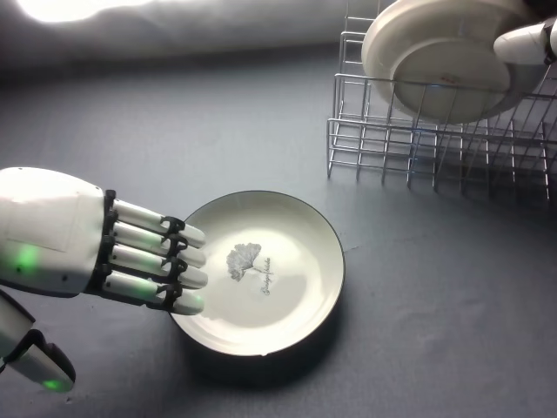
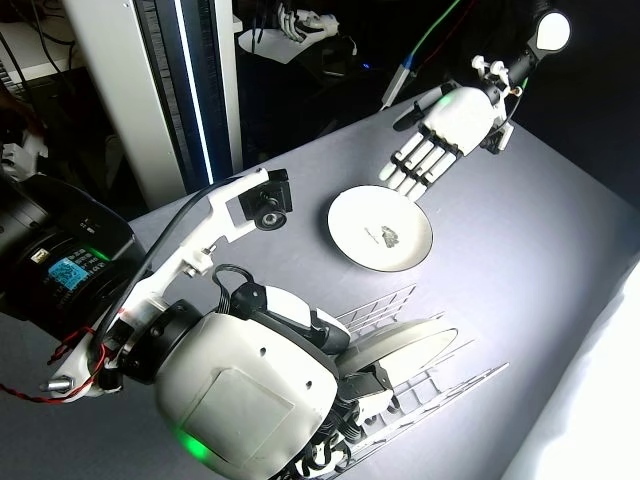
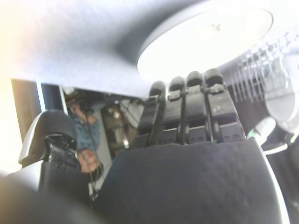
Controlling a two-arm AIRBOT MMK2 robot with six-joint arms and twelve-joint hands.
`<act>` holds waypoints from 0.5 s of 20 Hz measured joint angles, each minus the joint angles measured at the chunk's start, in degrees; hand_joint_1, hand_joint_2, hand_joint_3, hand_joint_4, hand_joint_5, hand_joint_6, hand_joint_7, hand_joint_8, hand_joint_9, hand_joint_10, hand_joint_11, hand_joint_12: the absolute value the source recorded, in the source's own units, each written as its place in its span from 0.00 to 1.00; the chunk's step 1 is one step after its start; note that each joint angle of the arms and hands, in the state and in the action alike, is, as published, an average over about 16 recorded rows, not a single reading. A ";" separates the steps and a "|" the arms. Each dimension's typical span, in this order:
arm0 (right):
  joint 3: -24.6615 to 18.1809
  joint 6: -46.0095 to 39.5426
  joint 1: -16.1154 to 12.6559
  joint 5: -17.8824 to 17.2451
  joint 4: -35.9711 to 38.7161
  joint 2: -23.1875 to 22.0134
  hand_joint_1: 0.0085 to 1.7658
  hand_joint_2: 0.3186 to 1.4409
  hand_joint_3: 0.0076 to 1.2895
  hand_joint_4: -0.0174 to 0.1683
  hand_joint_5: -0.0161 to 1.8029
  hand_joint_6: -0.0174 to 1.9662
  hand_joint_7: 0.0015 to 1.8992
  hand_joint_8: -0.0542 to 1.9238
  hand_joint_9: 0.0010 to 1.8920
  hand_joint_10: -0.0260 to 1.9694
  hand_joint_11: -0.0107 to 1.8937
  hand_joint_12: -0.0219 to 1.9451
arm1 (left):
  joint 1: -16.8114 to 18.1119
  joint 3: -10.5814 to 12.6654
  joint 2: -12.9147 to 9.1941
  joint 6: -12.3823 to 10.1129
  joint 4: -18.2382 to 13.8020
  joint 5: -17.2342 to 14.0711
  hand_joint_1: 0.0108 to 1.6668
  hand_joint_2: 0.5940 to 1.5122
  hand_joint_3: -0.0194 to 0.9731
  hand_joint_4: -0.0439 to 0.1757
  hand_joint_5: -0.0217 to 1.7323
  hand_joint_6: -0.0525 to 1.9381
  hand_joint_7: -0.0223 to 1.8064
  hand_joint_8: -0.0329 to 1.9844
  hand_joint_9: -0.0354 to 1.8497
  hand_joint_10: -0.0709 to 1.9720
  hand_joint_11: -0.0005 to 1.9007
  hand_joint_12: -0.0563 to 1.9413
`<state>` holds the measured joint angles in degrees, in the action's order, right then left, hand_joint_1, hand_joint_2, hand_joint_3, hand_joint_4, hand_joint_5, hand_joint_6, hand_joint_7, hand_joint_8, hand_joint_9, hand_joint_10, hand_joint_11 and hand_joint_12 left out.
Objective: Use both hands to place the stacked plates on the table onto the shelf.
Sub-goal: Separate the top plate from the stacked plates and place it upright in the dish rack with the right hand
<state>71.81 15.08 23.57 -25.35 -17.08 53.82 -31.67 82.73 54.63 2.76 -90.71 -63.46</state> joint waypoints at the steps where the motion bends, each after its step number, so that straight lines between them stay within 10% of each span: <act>1: 0.00 0.00 0.10 -0.12 0.17 0.00 0.72 0.65 0.00 0.06 0.49 0.36 0.52 0.33 0.51 0.12 0.34 0.60 | 0.00 0.41 0.49 0.03 -0.22 0.13 0.01 0.64 0.03 0.21 0.02 0.04 0.02 0.02 0.03 0.04 0.01 0.03; 10: 0.04 0.28 -1.43 -1.64 6.68 0.50 0.67 0.65 0.00 0.07 0.43 0.11 0.44 0.10 0.43 0.03 0.20 0.59 | -0.22 3.56 3.61 1.09 -1.78 1.01 0.01 0.65 0.03 0.21 0.02 0.04 0.02 0.02 0.03 0.04 0.01 0.03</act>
<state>71.85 15.36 22.13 -27.00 -10.41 54.32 -31.88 86.29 58.23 3.85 -92.49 -62.45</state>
